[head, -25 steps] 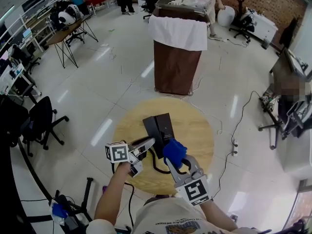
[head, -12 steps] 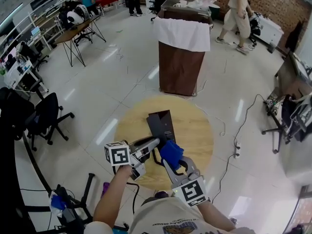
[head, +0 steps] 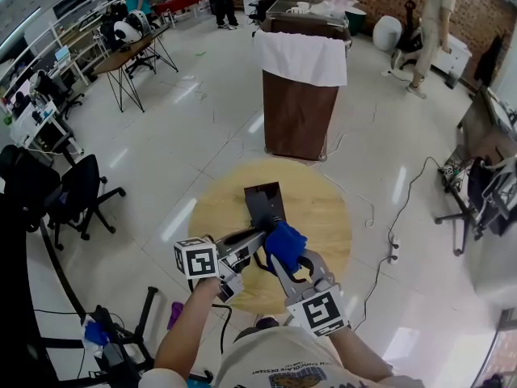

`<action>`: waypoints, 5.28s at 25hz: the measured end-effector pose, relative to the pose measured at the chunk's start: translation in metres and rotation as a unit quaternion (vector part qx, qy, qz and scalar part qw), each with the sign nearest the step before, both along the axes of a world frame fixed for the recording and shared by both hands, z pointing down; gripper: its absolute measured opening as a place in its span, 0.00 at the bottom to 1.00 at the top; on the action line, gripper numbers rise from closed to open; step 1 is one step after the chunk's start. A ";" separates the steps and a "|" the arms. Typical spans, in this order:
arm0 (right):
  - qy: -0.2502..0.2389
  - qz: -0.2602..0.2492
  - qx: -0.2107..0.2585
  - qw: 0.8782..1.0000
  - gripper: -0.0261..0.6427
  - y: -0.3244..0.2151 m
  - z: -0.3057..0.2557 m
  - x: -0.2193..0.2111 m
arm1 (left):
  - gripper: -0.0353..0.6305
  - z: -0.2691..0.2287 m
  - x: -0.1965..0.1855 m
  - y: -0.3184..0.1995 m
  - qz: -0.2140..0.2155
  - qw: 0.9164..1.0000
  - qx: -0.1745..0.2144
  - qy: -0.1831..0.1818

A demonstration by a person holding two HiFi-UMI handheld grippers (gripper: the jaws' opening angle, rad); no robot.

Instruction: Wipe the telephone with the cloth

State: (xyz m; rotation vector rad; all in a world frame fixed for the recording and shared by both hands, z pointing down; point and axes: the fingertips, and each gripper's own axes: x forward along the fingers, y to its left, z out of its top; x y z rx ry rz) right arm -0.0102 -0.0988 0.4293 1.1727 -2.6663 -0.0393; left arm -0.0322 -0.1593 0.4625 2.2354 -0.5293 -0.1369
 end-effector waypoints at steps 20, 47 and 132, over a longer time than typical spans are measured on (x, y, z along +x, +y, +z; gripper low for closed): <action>0.000 -0.005 0.078 0.997 0.13 -0.024 -0.066 0.002 | 0.15 -0.015 0.013 0.022 0.016 0.998 0.035 -0.040; -0.024 -0.044 0.150 0.987 0.13 -0.012 -0.132 -0.031 | 0.15 -0.014 0.012 0.036 0.015 0.990 0.069 -0.122; -0.002 0.014 0.155 0.988 0.13 -0.067 -0.124 0.008 | 0.15 -0.036 -0.003 0.048 -0.016 0.991 0.103 -0.079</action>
